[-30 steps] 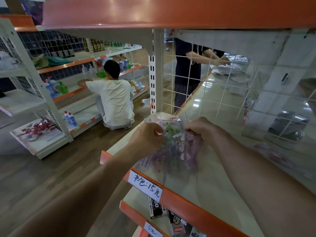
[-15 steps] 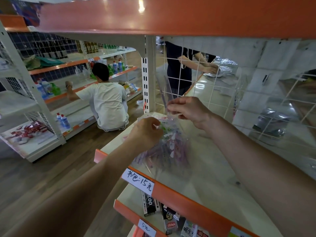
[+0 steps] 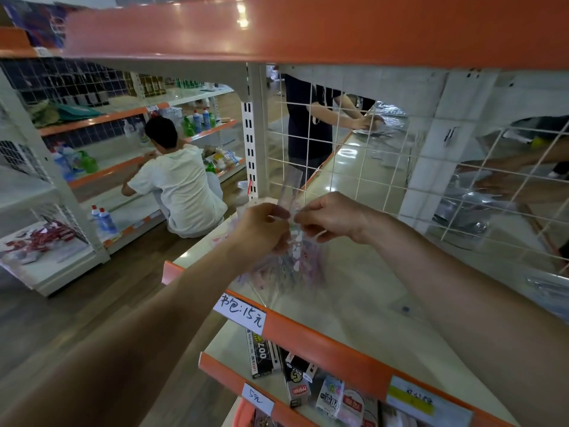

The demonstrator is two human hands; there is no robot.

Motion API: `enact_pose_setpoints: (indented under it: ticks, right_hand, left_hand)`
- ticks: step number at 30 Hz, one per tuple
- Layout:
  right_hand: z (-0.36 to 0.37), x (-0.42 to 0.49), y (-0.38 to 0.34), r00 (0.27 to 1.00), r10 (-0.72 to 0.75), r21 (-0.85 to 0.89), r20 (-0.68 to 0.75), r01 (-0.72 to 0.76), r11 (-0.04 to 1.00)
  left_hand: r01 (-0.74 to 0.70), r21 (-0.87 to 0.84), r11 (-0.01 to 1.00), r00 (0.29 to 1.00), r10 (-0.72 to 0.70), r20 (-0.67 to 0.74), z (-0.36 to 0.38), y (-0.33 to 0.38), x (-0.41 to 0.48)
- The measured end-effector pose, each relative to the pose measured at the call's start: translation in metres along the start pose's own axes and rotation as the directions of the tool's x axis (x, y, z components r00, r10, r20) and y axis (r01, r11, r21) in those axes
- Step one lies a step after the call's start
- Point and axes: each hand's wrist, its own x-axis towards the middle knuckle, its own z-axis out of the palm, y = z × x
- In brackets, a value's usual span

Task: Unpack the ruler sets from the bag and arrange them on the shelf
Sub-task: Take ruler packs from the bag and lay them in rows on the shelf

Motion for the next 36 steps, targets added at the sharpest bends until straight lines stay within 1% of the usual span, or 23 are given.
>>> enact_pose_setpoints:
  ticks: [3, 6, 8, 12, 17, 20, 22, 23, 25, 28, 31, 36]
  right_hand:
    - [0.003, -0.003, 0.013, 0.999, 0.049, -0.223, -0.014, -0.051, 0.973]
    - [0.021, -0.005, 0.016, 0.993, 0.118, -0.368, -0.013, -0.114, 0.923]
    - [0.033, -0.003, 0.016, 0.99, 0.137, -0.432, -0.017, -0.131, 0.892]
    - [0.047, 0.003, 0.019, 0.994, 0.096, -0.559, -0.056, -0.111, 0.821]
    - [0.055, 0.002, 0.019, 0.993, 0.076, -0.593, -0.095, -0.118, 0.796]
    - [0.056, 0.003, 0.018, 0.993, 0.075, -0.578, -0.087, -0.112, 0.808]
    - [0.055, 0.004, 0.02, 0.992, 0.105, -0.533, -0.068, -0.125, 0.837]
    - [0.053, 0.003, 0.021, 0.99, 0.126, -0.485, -0.059, -0.139, 0.864]
    - [0.048, 0.001, 0.021, 0.978, 0.197, -0.331, -0.061, -0.206, 0.921]
    - [0.037, -0.008, 0.022, 0.958, 0.286, -0.112, -0.03, -0.287, 0.951]
    - [0.024, -0.019, 0.026, 0.96, 0.28, -0.006, -0.007, -0.28, 0.96]
    - [0.002, -0.037, 0.037, 0.967, 0.253, 0.091, -0.015, -0.251, 0.964]
  left_hand:
    - [0.057, 0.063, 0.996, 0.998, -0.055, -0.026, -0.01, -0.004, 0.0]
    - [0.095, 0.078, 0.992, 0.995, -0.092, -0.037, -0.015, -0.008, -0.001]
    - [0.106, 0.09, 0.99, 0.994, -0.103, -0.04, -0.015, -0.01, -0.002]
    - [0.115, 0.081, 0.99, 0.992, -0.111, -0.058, -0.019, -0.014, -0.001]
    - [0.125, 0.075, 0.989, 0.991, -0.12, -0.064, -0.022, -0.016, 0.0]
    - [0.134, 0.056, 0.989, 0.99, -0.131, -0.059, -0.021, -0.017, 0.0]
    - [0.134, 0.059, 0.989, 0.99, -0.131, -0.052, -0.021, -0.017, 0.001]
    - [0.133, 0.061, 0.989, 0.99, -0.13, -0.047, -0.021, -0.018, 0.001]
    - [0.128, 0.059, 0.99, 0.991, -0.126, -0.04, -0.021, -0.018, 0.001]
    - [0.127, 0.063, 0.99, 0.991, -0.125, -0.039, -0.021, -0.02, 0.003]
    - [0.131, 0.042, 0.991, 0.991, -0.13, -0.025, -0.018, -0.022, 0.007]
    - [0.113, -0.026, 0.993, 0.993, -0.113, 0.015, -0.005, -0.019, 0.008]
